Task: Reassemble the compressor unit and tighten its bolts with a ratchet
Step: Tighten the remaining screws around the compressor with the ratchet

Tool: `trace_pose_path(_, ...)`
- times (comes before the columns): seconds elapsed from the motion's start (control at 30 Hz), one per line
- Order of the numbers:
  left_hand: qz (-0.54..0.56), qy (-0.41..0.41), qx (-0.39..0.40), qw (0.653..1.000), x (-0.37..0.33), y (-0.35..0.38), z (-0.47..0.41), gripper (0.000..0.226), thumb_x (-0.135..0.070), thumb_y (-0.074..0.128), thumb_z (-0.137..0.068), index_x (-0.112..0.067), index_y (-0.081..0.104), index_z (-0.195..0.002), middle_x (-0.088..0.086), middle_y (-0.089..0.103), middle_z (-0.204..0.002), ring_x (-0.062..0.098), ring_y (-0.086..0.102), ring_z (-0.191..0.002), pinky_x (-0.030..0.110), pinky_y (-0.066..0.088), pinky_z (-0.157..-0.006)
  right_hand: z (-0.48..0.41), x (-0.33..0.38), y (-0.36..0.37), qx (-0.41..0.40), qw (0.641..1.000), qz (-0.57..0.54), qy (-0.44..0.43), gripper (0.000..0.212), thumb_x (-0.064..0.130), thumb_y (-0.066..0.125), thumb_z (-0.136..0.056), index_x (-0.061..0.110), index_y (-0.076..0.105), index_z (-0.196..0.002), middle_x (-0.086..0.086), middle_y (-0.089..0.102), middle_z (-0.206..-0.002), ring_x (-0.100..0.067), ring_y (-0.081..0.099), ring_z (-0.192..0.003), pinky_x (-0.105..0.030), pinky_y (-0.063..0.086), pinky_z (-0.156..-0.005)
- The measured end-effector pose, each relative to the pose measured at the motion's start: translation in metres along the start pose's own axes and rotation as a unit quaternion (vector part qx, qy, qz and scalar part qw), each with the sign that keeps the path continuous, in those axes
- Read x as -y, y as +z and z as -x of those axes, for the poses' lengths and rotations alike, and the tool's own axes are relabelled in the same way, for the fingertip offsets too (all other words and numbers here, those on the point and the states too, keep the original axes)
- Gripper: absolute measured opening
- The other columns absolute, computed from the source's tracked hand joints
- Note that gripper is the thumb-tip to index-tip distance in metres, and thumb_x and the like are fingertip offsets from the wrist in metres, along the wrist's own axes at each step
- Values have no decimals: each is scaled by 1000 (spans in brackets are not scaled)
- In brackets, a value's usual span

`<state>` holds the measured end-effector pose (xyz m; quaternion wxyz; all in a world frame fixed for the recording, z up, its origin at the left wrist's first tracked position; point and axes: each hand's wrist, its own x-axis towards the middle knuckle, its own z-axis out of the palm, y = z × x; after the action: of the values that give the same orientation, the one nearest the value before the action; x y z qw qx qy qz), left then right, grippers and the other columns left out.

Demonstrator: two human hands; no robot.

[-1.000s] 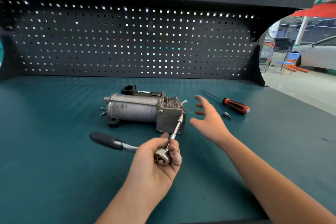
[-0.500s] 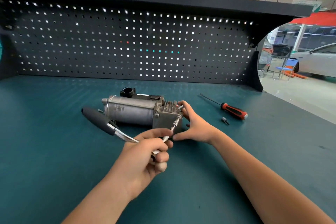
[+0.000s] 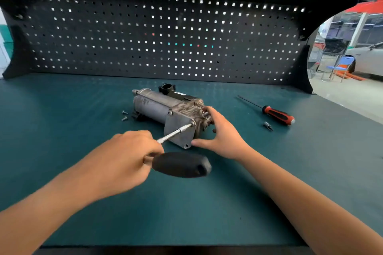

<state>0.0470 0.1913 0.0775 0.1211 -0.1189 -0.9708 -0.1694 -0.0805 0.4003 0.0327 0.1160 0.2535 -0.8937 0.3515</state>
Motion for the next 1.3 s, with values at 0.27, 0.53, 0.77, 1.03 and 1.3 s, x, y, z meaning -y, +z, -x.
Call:
trace_pose_path(0.27,333,-121,-43,934,2,22,5,43,8,51,-82,-29,69,-71,-14,68,-71,-3,48,-42,8,34,-42,1,5,3,-38,999,-10,7,84,40,74,-75,20,30,-143,4,43,-137,-11,42,-123,-17,31,-91)
trace_pose_path(0.53,776,-251,42,578,6,28,4,22,16,66,-56,-2,72,-67,13,60,-65,6,29,-27,10,21,-27,0,7,8,-63,998,-10,11,80,38,74,-74,18,34,-140,4,47,-133,-13,45,-120,-22,33,-95)
trace_pose_path(0.77,619,-233,-19,750,-9,27,8,40,13,45,-80,-17,71,-84,12,67,-74,10,30,-31,12,23,-32,-1,7,7,-67,998,-12,12,76,36,76,-73,19,38,-137,5,50,-127,-11,47,-113,-17,31,-87)
trace_pose_path(1.03,-196,54,-37,978,-24,27,12,61,-18,49,-86,-41,14,-130,-10,38,-115,21,59,-83,28,33,-50,0,9,4,-47,999,-5,17,83,38,74,-75,19,30,-143,3,43,-140,-13,41,-125,-31,40,-99)
trace_pose_path(1.3,744,-257,19,617,-18,26,4,41,-1,56,-73,-17,60,-111,14,72,-90,7,37,-34,14,31,-31,1,11,11,-62,998,23,17,89,44,73,-73,20,25,-144,3,38,-142,-15,40,-128,-25,33,-97)
